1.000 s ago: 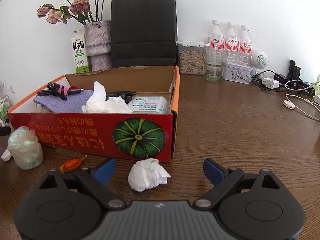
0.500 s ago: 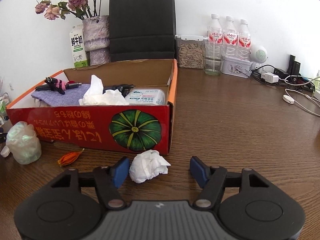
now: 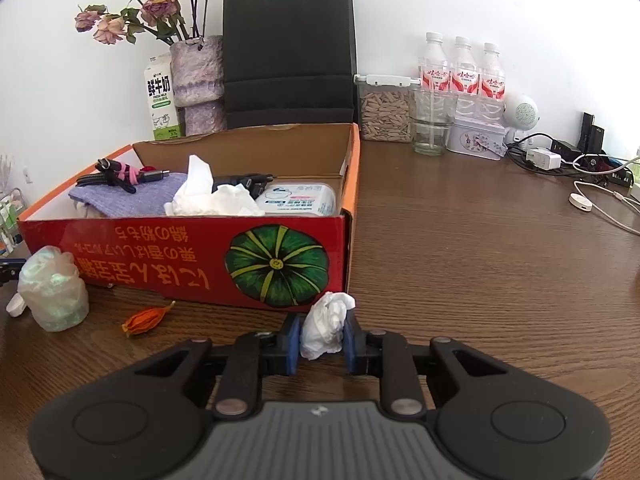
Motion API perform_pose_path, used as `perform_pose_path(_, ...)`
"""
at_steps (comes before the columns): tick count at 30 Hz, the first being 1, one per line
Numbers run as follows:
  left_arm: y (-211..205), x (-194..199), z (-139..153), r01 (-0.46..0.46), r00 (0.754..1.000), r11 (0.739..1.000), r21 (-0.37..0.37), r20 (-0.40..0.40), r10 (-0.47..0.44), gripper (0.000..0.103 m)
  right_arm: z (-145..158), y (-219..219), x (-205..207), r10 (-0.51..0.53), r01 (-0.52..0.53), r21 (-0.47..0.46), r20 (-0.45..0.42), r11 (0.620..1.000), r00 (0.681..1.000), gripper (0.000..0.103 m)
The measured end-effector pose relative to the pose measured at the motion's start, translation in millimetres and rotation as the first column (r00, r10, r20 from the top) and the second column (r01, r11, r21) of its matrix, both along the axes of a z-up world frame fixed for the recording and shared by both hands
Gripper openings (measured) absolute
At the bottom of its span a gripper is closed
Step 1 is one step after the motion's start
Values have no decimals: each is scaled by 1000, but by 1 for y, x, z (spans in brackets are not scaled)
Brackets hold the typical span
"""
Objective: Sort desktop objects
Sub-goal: 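Grasp the crumpled tissue with the right tool while the left tool grasps a white cap, then carry the white cap and tissue up over the box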
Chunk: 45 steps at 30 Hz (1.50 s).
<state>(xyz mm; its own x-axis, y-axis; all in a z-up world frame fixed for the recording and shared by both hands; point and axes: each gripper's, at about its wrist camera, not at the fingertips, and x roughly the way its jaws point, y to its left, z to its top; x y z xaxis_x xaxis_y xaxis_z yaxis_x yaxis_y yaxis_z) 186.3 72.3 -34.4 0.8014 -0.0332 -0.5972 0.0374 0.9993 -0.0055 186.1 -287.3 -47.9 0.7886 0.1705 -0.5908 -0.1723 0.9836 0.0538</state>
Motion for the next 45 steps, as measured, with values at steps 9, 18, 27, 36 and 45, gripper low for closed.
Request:
perform_pose_path(9, 6, 0, 3, -40, 999, 999, -19, 17, 40, 29, 3, 0, -3, 3, -3, 6, 33, 1000, 999, 19)
perform_pose_path(18, 12, -1, 5, -84, 996, 996, -39, 35, 86, 29, 5, 0, -4, -9, 8, 6, 56, 1000, 998, 19)
perform_pose_path(27, 14, -5, 8, -143, 985, 989, -28, 93, 145, 29, 8, 1, -9, -39, 40, -12, 97, 999, 994, 19)
perform_pose_path(36, 18, -21, 26, -204, 959, 976, -73, 187, 214, 29, 22, -7, -26, -105, 101, 31, 169, 994, 980, 19)
perform_pose_path(45, -14, -28, 79, -164, 926, 983, -85, 330, 183, 29, 68, -4, -40, -84, 73, 49, 306, 996, 948, 19)
